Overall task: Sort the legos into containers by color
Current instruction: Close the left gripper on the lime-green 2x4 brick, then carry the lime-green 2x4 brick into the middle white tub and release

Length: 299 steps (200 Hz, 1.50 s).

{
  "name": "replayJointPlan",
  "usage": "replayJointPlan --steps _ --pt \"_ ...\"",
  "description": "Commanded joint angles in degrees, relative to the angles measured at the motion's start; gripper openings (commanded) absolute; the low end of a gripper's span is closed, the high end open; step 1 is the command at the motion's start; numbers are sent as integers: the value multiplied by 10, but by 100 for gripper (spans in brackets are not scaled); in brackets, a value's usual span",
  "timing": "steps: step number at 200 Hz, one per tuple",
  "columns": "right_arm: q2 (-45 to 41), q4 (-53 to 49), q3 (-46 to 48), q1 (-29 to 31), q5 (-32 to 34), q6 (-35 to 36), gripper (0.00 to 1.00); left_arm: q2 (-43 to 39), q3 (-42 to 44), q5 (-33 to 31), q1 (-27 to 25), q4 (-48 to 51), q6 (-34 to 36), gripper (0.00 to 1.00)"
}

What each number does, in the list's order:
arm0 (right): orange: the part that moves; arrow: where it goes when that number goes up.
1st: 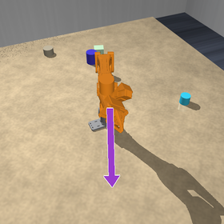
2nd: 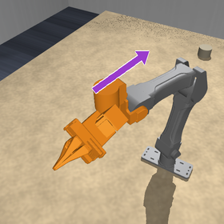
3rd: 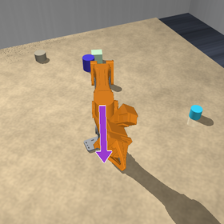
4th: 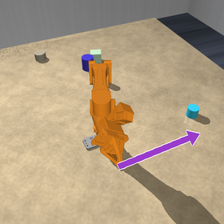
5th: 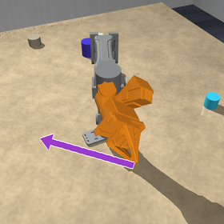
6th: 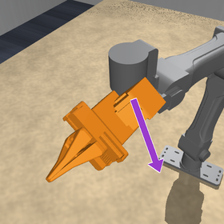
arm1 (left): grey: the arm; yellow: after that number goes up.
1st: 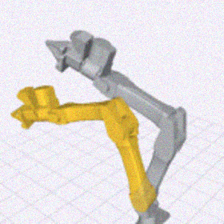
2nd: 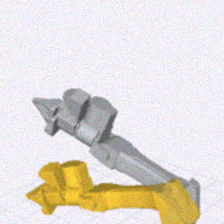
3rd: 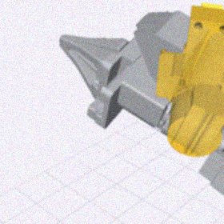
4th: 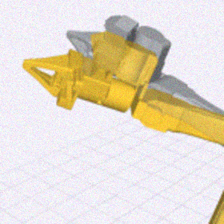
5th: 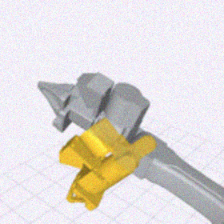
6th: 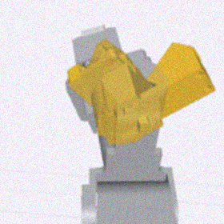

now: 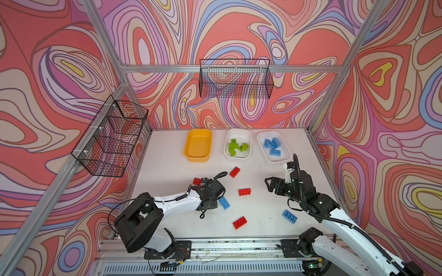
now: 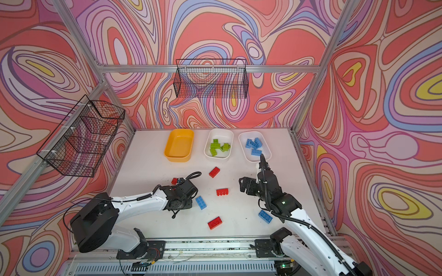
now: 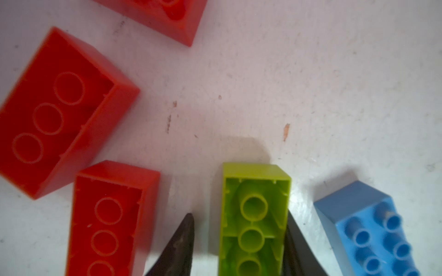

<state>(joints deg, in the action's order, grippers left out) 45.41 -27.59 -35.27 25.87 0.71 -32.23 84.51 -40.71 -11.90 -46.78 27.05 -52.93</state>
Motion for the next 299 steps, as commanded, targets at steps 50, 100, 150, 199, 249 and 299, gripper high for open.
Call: replayJointPlan --steps 50,100,150,199,249,299 --pt "-3 17 18 3 16 5 98 55 -76 -22 5 77 50 25" --pt "0 26 17 3 14 9 98 87 -114 -21 13 87 68 20" --pt "5 36 11 4 14 9 98 104 -173 -31 33 107 106 18" --pt "24 49 0 3 12 13 98 175 -359 -17 78 119 173 18" --pt "38 61 1 3 20 10 98 355 -643 54 111 135 217 17" --pt "72 100 7 3 20 9 98 538 -902 121 150 165 232 17"
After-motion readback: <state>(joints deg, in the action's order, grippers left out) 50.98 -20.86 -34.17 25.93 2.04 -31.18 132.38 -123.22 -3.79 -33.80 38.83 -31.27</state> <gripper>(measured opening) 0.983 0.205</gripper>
